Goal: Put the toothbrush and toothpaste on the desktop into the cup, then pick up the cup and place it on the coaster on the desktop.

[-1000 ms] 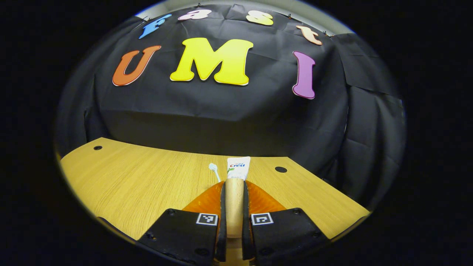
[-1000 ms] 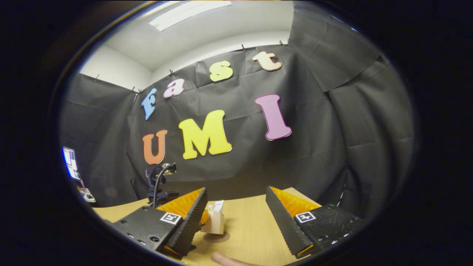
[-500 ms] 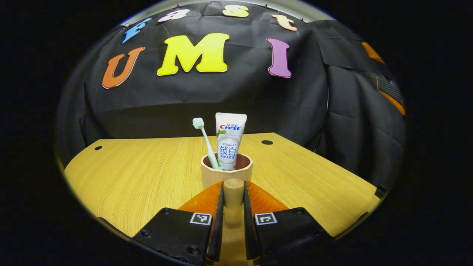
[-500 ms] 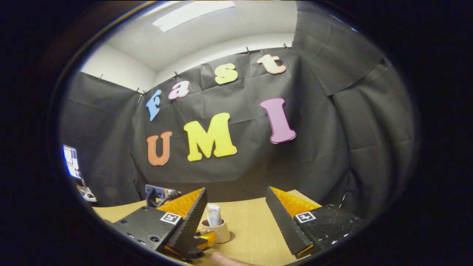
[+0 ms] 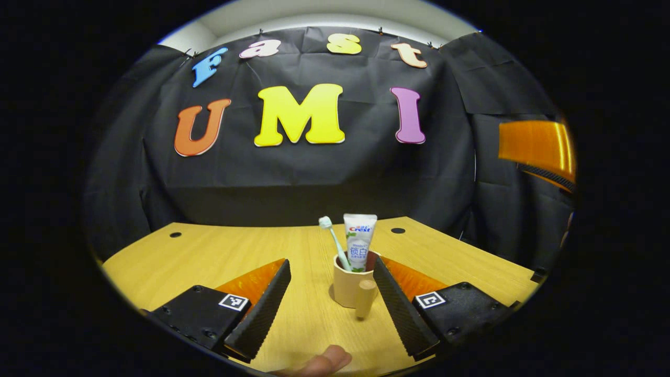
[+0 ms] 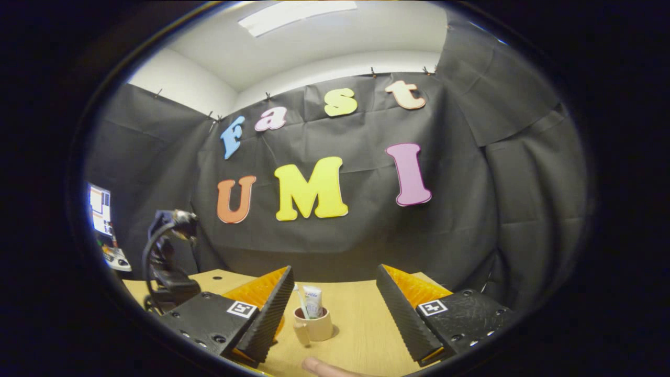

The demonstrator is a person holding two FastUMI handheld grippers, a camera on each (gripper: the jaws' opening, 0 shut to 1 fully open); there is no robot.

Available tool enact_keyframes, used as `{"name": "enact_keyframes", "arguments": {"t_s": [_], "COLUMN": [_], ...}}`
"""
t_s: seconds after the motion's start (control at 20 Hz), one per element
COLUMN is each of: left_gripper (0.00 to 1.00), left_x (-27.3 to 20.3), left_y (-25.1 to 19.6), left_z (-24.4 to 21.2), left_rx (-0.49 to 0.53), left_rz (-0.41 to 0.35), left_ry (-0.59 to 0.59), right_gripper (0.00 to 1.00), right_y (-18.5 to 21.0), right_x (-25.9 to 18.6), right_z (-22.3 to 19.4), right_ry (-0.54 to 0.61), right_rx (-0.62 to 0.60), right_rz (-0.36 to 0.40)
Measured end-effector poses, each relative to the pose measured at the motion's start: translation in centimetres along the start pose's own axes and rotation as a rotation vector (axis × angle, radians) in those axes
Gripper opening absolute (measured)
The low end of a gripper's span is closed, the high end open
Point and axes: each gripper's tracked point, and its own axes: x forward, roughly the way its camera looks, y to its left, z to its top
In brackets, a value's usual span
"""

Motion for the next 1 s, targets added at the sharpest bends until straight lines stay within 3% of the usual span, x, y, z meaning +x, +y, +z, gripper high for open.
{"name": "enact_keyframes", "arguments": {"t_s": [0.15, 0.3, 0.55, 0.75, 1.0], "left_gripper": [1.00, 0.99, 0.99, 0.99, 0.99], "left_x": [-2.0, -3.8, -6.9, -7.8, -7.2], "left_y": [3.3, 7.8, 11.8, 12.6, 11.1], "left_z": [0.5, 1.4, 1.2, 1.3, 0.8], "left_rx": [-0.064, -0.043, -0.048, -0.034, -0.057], "left_rz": [0.031, 0.119, 0.186, 0.210, 0.182], "left_ry": [0.002, -0.037, -0.052, -0.053, -0.041], "right_gripper": [0.95, 0.95, 0.95, 0.96, 0.96], "right_y": [1.9, 3.3, 4.8, 5.7, 5.6], "right_x": [-0.1, 0.1, 1.2, 1.5, 1.5], "right_z": [-0.9, -2.0, -4.6, -6.2, -5.7], "right_ry": [0.021, 0.047, 0.095, 0.144, 0.130], "right_rx": [-0.017, -0.020, -0.028, -0.034, -0.027], "right_rz": [0.023, 0.030, 0.040, 0.061, 0.062]}}
